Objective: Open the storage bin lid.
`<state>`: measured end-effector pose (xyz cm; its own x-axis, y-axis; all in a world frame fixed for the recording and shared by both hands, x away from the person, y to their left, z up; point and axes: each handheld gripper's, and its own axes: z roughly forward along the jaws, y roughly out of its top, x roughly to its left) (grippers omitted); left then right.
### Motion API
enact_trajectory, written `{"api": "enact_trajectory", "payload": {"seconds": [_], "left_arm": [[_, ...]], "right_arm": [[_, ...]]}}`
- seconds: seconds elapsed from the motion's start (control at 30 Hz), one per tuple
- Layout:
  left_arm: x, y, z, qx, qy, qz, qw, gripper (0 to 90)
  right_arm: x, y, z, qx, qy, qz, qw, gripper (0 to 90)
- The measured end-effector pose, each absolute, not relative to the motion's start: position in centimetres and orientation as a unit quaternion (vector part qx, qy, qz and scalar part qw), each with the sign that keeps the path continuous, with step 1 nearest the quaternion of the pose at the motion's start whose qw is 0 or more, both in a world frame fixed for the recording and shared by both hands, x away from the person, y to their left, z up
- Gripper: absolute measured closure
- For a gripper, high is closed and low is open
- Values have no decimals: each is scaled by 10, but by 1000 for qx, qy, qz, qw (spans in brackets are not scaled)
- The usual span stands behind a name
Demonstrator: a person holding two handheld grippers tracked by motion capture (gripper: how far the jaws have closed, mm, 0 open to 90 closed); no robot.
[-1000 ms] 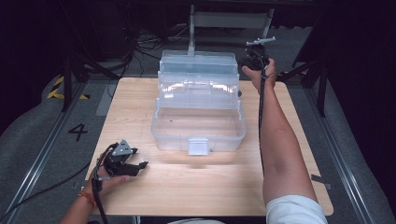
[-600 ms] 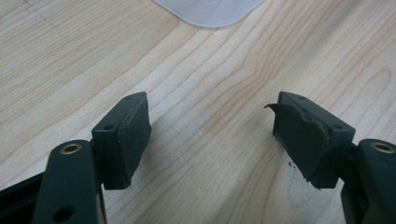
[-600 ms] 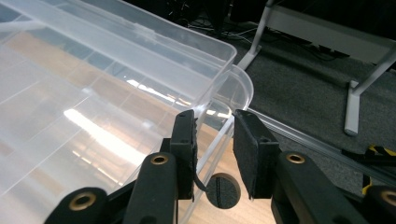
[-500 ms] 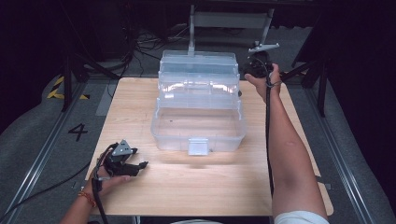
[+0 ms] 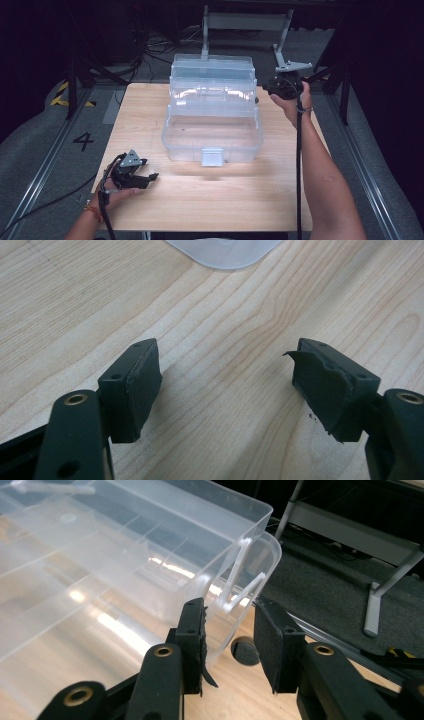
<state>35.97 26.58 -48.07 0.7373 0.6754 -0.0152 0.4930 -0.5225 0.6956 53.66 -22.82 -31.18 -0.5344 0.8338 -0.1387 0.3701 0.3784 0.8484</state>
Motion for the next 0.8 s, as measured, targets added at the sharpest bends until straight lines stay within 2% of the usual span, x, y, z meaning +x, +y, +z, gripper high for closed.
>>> {"api": "enact_trajectory", "payload": {"seconds": [0.8], "left_arm": [[361, 265, -481, 863, 339, 134, 351, 264]], "right_arm": [[442, -265, -336, 325, 809, 412, 266, 546]]}}
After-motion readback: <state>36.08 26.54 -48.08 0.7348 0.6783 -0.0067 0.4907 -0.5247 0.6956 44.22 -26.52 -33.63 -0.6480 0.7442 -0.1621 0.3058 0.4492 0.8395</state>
